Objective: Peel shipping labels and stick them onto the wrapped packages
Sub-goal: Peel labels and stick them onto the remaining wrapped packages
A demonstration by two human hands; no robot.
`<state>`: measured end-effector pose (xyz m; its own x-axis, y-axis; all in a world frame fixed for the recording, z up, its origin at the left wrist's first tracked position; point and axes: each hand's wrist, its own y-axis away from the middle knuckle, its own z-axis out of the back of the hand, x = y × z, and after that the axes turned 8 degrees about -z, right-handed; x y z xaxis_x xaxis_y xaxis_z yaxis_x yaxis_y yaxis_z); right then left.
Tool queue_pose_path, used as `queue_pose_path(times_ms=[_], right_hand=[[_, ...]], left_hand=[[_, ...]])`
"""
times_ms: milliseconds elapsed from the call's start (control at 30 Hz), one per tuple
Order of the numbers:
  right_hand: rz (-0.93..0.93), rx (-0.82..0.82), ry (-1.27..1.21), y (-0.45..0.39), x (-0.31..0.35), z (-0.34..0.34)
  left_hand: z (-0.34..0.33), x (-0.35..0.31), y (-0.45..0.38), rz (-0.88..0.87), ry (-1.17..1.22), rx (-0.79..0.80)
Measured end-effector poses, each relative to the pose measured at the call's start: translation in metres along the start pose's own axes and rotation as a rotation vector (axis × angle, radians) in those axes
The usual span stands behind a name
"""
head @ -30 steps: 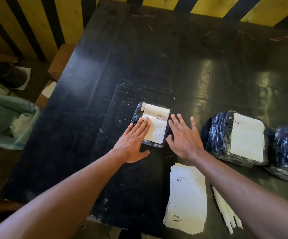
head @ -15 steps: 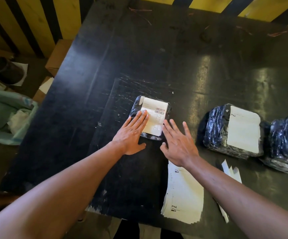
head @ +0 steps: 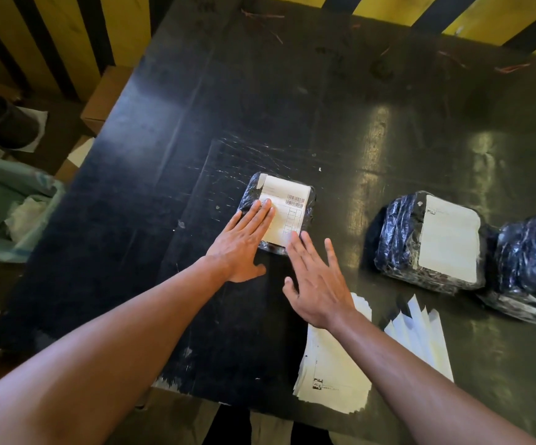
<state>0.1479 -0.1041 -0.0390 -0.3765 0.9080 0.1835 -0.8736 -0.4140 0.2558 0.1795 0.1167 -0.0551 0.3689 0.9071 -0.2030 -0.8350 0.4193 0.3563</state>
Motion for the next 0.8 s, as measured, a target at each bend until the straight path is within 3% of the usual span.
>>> queue_pose_path(times_ms=[67, 233, 500, 600, 800], right_hand=[[-0.024, -0.03, -0.058, -0.012, 0.0, 0.005], [-0.027, 0.086, -0.077, -0.032, 0.004, 0.005], [-0.039, 0.125, -0.109, -0.029, 0.003, 0.009], [-0.049, 0.137, -0.116, -0.03, 0.003, 0.009], [-0.047, 0.138, -0.12, -0.03, 0.001, 0.01]], left_hand=[[0.001, -0.003, 0.001, 0.004, -0.022, 0.003], [-0.021, -0.029, 0.019, -0.025, -0.167, -0.038], [-0.024, -0.024, 0.068, 0.015, 0.001, -0.062], [0.0, -0.033, 0.051, 0.024, 0.067, -0.182], [0.02, -0.033, 0.018, 0.033, 0.059, -0.188]])
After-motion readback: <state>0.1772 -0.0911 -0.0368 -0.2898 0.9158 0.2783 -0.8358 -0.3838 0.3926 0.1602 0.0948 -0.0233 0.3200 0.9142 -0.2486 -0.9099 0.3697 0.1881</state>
